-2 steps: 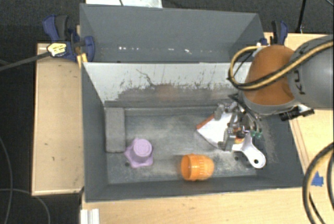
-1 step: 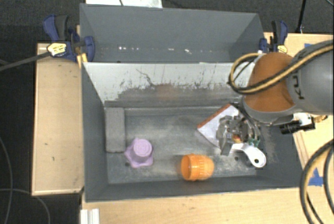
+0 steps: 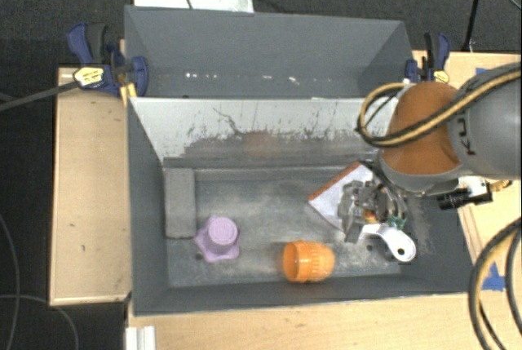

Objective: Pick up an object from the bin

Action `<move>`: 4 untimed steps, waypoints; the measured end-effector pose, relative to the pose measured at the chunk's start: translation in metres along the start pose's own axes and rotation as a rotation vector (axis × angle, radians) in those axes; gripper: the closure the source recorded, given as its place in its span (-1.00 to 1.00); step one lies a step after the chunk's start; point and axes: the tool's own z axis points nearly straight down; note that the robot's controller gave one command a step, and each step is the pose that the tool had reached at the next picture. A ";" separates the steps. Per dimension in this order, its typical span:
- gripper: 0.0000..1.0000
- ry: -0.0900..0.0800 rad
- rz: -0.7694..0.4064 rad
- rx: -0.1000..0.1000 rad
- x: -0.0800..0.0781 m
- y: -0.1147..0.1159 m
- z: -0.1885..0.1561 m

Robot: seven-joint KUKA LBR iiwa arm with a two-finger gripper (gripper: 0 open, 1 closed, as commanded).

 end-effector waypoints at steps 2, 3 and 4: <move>-1.00 -0.043 0.015 0.004 0.060 -0.013 0.003; -1.00 -0.052 0.015 0.003 0.057 -0.013 0.000; -1.00 -0.050 -0.060 0.006 0.053 -0.009 -0.007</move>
Offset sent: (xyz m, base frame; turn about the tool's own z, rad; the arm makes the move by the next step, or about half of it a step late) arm -0.0588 -0.0009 0.0025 0.0129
